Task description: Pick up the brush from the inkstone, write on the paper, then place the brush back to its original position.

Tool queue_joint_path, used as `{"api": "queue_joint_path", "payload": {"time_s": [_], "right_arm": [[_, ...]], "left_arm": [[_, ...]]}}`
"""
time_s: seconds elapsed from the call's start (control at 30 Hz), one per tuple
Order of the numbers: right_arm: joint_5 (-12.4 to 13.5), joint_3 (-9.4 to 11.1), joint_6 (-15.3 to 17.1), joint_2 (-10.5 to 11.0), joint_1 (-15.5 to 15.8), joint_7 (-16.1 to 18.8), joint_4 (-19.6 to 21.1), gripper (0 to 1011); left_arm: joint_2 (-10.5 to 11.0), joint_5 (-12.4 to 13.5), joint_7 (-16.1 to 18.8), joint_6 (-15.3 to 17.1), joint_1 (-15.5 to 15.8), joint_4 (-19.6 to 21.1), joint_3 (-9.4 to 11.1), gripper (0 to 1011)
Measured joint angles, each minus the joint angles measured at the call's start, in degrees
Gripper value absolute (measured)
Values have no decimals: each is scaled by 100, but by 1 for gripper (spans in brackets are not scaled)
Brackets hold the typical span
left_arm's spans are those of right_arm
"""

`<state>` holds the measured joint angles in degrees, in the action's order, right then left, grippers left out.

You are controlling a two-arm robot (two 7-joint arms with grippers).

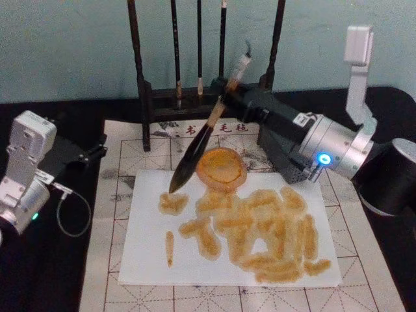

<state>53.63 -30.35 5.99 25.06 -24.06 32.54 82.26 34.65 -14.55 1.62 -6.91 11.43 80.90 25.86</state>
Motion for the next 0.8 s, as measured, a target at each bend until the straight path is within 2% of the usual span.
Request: {"api": "queue_joint_path", "payload": {"time_s": [0.1, 0.13, 0.3, 0.47, 0.67, 0.8], "right_arm": [[232, 135, 178, -68, 13, -275, -49, 187], [402, 214, 316, -106, 30, -461, -68, 187], [863, 456, 590, -222, 111, -1083, -90, 187], [1258, 705, 663, -327, 223, -1717, -103, 187], [1497, 859, 628, -361, 333, -2294, -78, 187], [1549, 900, 543, -402, 365, -2612, -97, 187]], "left_arm": [[0, 0, 0, 0, 0, 0, 0, 1001], [0, 0, 0, 0, 0, 0, 0, 1001], [0, 0, 0, 0, 0, 0, 0, 1001], [0, 0, 0, 0, 0, 0, 0, 1001], [0, 0, 0, 0, 0, 0, 0, 1001], [0, 0, 0, 0, 0, 0, 0, 1001]]}}
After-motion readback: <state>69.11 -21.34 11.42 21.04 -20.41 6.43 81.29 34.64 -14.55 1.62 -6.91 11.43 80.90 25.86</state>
